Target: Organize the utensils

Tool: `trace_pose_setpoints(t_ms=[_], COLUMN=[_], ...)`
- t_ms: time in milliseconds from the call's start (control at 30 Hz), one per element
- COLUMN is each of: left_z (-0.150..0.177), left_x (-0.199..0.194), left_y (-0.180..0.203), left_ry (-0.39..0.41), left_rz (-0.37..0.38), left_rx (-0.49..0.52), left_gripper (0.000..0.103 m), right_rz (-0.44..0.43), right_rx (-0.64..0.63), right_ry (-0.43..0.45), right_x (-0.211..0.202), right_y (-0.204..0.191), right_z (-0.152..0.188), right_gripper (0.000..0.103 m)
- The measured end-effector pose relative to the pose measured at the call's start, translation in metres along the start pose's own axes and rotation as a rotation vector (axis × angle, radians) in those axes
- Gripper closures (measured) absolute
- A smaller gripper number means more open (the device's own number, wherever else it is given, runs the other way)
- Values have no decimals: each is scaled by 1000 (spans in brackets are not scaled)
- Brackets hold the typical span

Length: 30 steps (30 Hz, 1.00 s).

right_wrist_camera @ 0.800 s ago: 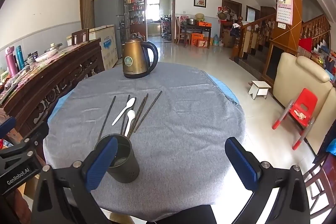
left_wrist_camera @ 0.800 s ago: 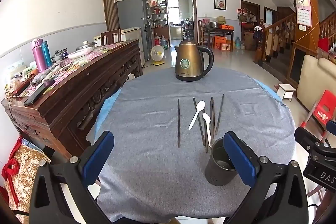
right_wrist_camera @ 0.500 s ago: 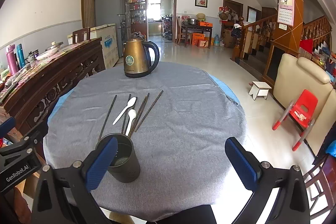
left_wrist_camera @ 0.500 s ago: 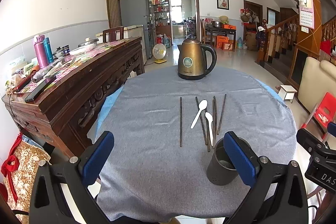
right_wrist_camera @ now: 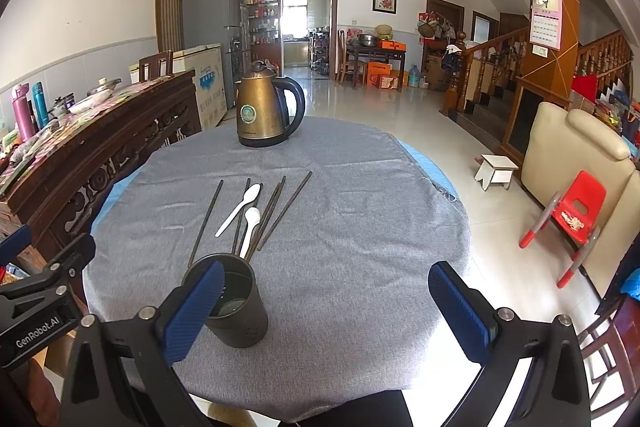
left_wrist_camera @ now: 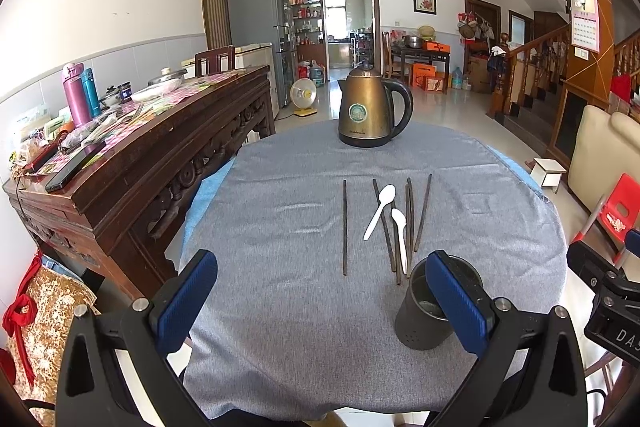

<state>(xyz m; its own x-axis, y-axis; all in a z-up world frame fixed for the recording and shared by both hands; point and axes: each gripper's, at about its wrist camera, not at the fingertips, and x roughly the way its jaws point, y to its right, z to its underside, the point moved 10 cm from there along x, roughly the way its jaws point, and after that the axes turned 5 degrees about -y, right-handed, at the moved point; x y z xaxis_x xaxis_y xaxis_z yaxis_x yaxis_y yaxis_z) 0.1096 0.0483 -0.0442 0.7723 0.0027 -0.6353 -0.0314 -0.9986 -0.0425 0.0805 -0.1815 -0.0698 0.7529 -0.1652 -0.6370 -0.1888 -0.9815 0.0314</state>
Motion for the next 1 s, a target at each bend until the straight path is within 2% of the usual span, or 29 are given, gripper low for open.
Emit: trace_pose_setpoints(t_ms=[867, 1000], left_z=[11, 5], left_x=[14, 37], left_y=[1, -2], left_ry=[-16, -49], left_rz=[-1, 11], left_rx=[-3, 12], left_gripper=[0, 0], right_rz=[11, -12], right_rx=[-35, -17], right_ry=[-22, -35], right_x=[8, 16], right_y=[2, 4], right_z=[6, 4], right_gripper=[0, 0])
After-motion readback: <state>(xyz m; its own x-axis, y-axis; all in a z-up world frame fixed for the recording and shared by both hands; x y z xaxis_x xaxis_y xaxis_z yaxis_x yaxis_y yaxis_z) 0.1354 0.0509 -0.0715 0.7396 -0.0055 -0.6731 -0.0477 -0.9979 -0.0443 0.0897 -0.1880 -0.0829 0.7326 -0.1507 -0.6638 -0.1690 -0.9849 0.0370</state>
